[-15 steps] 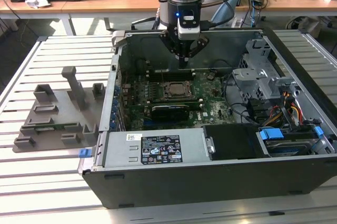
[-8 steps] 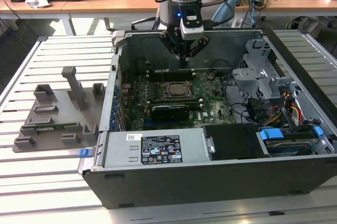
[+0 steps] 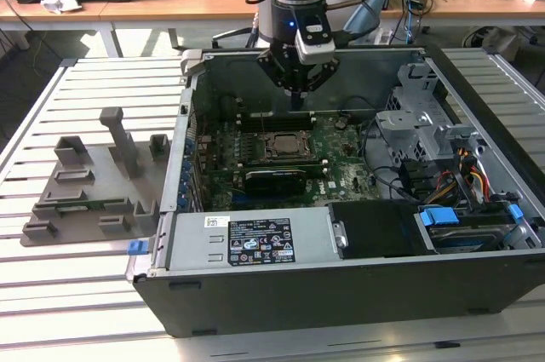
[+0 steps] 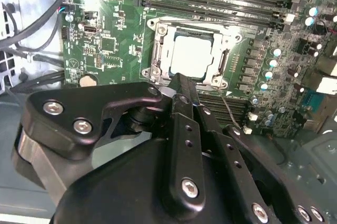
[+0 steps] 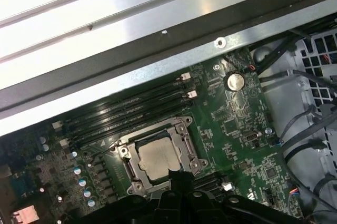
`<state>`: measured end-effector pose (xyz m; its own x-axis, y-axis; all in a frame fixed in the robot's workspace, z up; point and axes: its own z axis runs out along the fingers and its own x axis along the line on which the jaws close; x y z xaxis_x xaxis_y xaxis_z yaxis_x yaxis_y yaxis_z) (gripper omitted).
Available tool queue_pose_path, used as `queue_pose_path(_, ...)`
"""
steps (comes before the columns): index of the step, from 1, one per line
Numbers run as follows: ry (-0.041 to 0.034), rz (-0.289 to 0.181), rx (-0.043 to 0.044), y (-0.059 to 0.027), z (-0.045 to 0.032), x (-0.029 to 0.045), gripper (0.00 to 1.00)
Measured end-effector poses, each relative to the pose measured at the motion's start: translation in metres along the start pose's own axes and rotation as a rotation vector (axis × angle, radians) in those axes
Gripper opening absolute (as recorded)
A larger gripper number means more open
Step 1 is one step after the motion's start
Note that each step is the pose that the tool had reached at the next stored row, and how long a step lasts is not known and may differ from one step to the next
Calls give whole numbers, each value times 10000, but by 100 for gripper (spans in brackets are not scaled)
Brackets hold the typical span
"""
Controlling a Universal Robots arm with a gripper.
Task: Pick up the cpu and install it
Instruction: 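Install the first cpu locking lever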
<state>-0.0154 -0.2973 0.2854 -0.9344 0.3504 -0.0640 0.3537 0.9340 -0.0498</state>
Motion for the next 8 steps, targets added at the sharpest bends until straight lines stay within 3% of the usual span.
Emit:
queue_pose_path(1,24,-59,-77,1,1,0,11)
queue_pose_path(3,112,-160,-329,1,0,-1,11)
queue_pose_path(4,142,-195,-384,1,1,-1,11)
queue_pose_path(6,216,-291,-317,2,1,-4,11)
queue_pose_path(8,212,-407,-263,2,1,-5,11)
